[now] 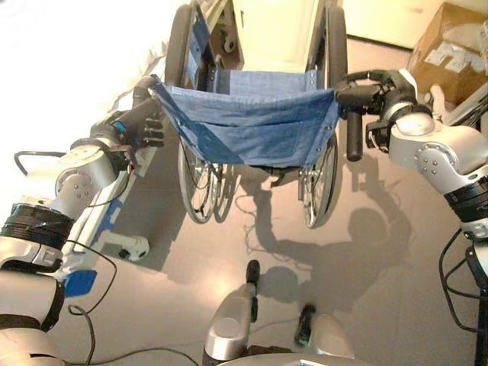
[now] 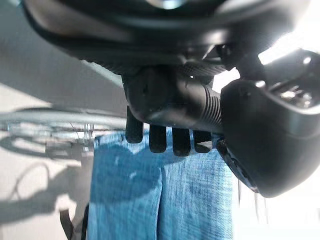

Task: Push the wheelchair next to the bed

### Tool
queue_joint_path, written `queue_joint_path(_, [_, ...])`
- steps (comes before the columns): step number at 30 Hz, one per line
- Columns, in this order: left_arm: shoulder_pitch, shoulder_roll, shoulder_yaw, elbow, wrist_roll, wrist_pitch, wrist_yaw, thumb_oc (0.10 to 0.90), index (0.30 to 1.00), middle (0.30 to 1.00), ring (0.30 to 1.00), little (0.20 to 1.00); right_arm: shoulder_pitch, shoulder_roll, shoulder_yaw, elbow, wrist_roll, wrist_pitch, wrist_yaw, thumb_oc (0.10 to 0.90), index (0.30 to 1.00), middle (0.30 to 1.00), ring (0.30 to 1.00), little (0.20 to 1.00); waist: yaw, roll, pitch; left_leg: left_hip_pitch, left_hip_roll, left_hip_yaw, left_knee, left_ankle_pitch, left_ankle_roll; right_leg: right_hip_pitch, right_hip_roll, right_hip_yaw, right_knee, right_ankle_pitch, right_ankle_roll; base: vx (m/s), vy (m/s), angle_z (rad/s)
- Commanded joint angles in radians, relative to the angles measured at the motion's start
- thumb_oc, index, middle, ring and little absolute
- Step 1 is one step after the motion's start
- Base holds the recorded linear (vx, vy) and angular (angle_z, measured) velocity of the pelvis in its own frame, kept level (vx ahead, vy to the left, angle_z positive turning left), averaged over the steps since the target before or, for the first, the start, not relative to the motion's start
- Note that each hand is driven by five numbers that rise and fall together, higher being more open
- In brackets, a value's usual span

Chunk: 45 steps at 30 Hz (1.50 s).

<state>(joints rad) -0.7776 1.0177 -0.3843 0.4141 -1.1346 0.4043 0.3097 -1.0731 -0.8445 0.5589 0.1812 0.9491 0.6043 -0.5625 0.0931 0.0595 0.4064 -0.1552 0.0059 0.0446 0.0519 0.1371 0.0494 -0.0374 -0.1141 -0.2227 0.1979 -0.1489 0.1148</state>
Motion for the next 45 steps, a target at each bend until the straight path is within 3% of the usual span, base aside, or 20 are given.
queue_joint_path(1, [-0.219,-0.061,0.086,-0.037,-0.03,-0.143,-0.009,0.4,0.3,0.3,0.3,0.3,-0.045,0.125,0.092,-0.106,0.051,-0.096,0.089,0.4,0.3,0.3,0.3,0.3,-0.005,-0.032,-0.056,0.016,-0.069,0.022,0.056,-0.09,-0.061,-0.053,-0.004,0.035,-0.092,0.179,0.002,0.08,-0.035,0.26])
queue_joint_path(8, [-0.264,-0.043,0.048,-0.004,-0.051,-0.149,0.015,0.4,0.3,0.3,0.3,0.3,-0.059,0.104,0.093,-0.072,0.047,-0.122,0.113,0.4,0.3,0.3,0.3,0.3,-0.006,-0.045,-0.061,0.023,-0.071,0.019,0.009,-0.088,-0.056,-0.04,-0.011,0.03,-0.177,0.219,0.013,0.05,-0.06,0.12])
queue_joint_path(27, [-0.308,-0.065,0.02,0.012,-0.08,-0.148,0.053,0.4,0.3,0.3,0.3,0.3,-0.126,0.107,0.11,0.02,-0.018,-0.15,0.13,0.4,0.3,0.3,0.3,0.3,-0.007,-0.055,-0.03,0.025,-0.062,0.026,0.014,-0.102,-0.052,-0.039,-0.019,0.038,-0.195,0.232,0.017,0.0,-0.008,0.02])
queue_joint_path(29, [-0.301,-0.064,0.026,0.007,-0.082,-0.147,0.065,0.4,0.3,0.3,0.3,0.3,-0.122,0.1,0.109,0.02,-0.021,-0.158,0.137,0.504,0.455,0.455,0.455,0.455,-0.007,-0.055,-0.034,0.032,-0.06,0.027,0.009,-0.101,-0.052,-0.035,-0.019,0.035,-0.195,0.231,0.016,0.0,0.0,0.0])
queue_joint_path(30, [-0.299,-0.062,0.029,0.005,-0.085,-0.145,0.073,0.4,0.3,0.3,0.3,0.3,-0.12,0.097,0.107,0.017,-0.024,-0.16,0.138,0.635,0.653,0.653,0.653,0.653,-0.007,-0.056,-0.035,0.034,-0.06,0.027,0.007,-0.101,-0.052,-0.033,-0.018,0.034,-0.194,0.23,0.016,0.0,0.0,0.0])
queue_joint_path(31, [-0.295,-0.06,0.032,0.002,-0.09,-0.143,0.083,0.665,0.698,0.698,0.698,0.698,-0.12,0.093,0.105,0.016,-0.029,-0.162,0.139,0.8,0.9,0.9,0.9,0.9,-0.006,-0.056,-0.038,0.038,-0.059,0.026,0.003,-0.1,-0.052,-0.031,-0.018,0.031,-0.194,0.228,0.016,0.0,0.0,0.0])
queue_joint_path(32, [-0.29,-0.056,0.037,0.003,-0.089,-0.141,0.086,0.8,0.9,0.9,0.9,0.9,-0.119,0.09,0.105,0.014,-0.035,-0.163,0.14,0.8,0.9,0.9,0.9,0.9,-0.005,-0.056,-0.041,0.041,-0.058,0.026,0.0,-0.101,-0.053,-0.029,-0.018,0.029,-0.194,0.228,0.016,0.0,0.0,0.0])
queue_joint_path(45, [-0.216,0.072,0.145,-0.066,-0.075,-0.147,0.138,0.8,0.9,0.9,0.9,0.9,-0.125,-0.054,0.058,-0.052,-0.099,-0.162,0.123,0.8,0.9,0.9,0.9,0.9,0.006,-0.06,-0.105,0.098,-0.041,0.023,-0.046,-0.105,-0.061,0.009,-0.015,-0.009,-0.199,0.208,0.013,0.0,-0.003,0.01])
